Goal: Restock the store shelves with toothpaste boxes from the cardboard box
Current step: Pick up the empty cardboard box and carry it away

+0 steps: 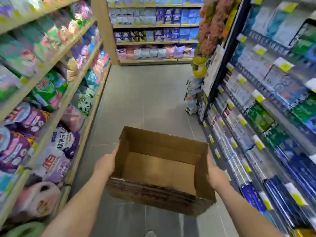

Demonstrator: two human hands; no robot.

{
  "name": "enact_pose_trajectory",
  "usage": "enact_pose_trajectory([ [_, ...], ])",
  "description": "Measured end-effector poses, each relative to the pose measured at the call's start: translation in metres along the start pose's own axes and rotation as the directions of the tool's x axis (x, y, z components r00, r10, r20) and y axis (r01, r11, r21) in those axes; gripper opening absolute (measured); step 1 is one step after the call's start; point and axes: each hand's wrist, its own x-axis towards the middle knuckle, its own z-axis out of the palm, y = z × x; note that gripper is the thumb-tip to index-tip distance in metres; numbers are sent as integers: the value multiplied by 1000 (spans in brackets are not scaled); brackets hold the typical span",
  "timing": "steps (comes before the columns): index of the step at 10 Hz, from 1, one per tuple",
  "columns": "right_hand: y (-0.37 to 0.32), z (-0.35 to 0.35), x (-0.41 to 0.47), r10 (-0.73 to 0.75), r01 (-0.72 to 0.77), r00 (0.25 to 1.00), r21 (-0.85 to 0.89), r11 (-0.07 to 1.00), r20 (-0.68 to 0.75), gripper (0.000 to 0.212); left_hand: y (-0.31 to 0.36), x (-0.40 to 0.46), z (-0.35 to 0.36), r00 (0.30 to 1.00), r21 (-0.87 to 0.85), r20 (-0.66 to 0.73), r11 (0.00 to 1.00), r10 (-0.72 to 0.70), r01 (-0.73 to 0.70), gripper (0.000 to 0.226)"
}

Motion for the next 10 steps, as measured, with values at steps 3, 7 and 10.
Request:
enact_pose_trajectory([
  [3,-149,7,172,-202,222,973,-226,948,110,88,-70,168,-49,993,-164,-45,982,-106,97,73],
  [7,-308,-78,438,-344,348,936,-372,861,80,81,-35,414,-129,955,-318,-47,911,-291,262,44],
  [10,-459,-115,601,-396,393,916,-326,860,62,82,-47,603,-218,945,-399,-123,887,-304,233,56],
])
